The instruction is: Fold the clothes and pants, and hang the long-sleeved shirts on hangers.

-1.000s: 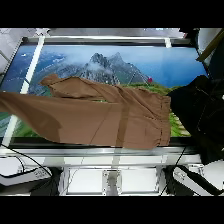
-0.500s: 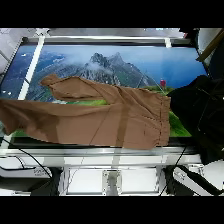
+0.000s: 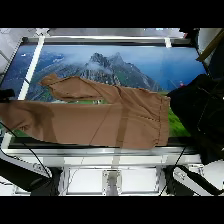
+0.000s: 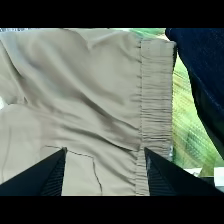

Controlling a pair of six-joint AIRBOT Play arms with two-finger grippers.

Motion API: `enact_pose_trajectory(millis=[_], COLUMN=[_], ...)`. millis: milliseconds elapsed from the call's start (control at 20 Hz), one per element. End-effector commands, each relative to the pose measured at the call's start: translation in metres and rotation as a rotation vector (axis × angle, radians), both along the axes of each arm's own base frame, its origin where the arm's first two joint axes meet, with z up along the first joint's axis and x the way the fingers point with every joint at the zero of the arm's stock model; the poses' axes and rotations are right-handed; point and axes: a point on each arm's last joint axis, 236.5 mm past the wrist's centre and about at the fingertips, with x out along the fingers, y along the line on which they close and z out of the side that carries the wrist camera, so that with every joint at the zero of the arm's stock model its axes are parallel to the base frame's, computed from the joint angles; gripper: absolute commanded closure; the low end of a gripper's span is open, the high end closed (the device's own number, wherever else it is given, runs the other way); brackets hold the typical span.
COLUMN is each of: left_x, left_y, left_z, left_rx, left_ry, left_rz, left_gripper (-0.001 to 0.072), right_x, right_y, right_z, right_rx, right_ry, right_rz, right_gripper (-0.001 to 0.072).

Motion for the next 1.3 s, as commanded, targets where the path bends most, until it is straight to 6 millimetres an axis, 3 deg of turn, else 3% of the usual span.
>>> enact_pose_trajectory(millis=[0,50,100,150,250,300,400,550,600,650,750,900,950,1100,1250], left_x=[0.053,0.059,0.063,0.063,0.051,0.035,-0.008,-0.078,-0.087,-0.084,-0.05,0.029,0.046,0.098,0.136], left_y=[0.002,-0.002,-0.005,-0.006,-0.003,0.0,0.007,0.014,0.005,-0.007,-0.032,-0.091,-0.105,-0.147,-0.155], left_z=[0.014,0.018,0.022,0.027,0.034,0.035,0.03,0.01,0.003,0.002,0.023,0.082,0.087,0.079,0.056], left_rx=[0.071,0.08,0.079,0.073,0.076,0.075,0.026,-0.1,-0.185,-0.27,-0.422,-0.61,-0.61,-0.516,-0.389], left_ry=[-0.188,-0.206,-0.216,-0.23,-0.204,-0.155,-0.043,0.029,-0.023,-0.105,-0.318,-0.63,-0.652,-0.638,-0.568], left_rz=[-0.03,-0.044,-0.038,-0.012,0.0,0.018,0.086,0.222,0.264,0.277,0.247,0.081,0.05,-0.047,0.031], left_gripper=[0.0694,0.0524,0.0068,-0.0013,-0.0013,-0.0013,-0.0001,-0.0001,-0.0001,-0.0001,-0.0001,-0.0001,-0.0001,-0.0001,0.0], right_x=[0.001,0.001,0.001,0.0,0.001,0.001,-0.006,-0.026,-0.025,-0.019,0.004,0.036,0.043,0.062,0.069], right_y=[0.0,0.0,0.001,0.002,0.009,0.014,0.015,-0.004,-0.009,-0.01,-0.008,0.001,0.007,0.03,0.056], right_z=[-0.001,-0.001,-0.001,-0.001,-0.001,-0.002,-0.007,-0.02,-0.021,-0.019,-0.009,-0.003,-0.005,-0.025,-0.054], right_rx=[0.007,0.014,0.019,0.017,0.016,0.013,-0.031,-0.13,-0.149,-0.153,-0.14,-0.142,-0.142,-0.131,-0.127], right_ry=[0.003,0.007,0.011,0.014,0.015,0.018,0.043,0.137,0.137,0.108,0.009,-0.096,-0.108,-0.093,-0.034], right_rz=[-0.015,-0.027,-0.03,-0.026,-0.005,0.009,0.056,0.066,0.061,0.051,0.033,0.033,0.046,0.104,0.196], right_gripper=[0.0183,0.0183,0.0183,0.0183,0.0183,0.0183,0.0184,0.0183,0.0183,0.0183,0.0183,0.0183,0.0183,0.0183,0.0183])
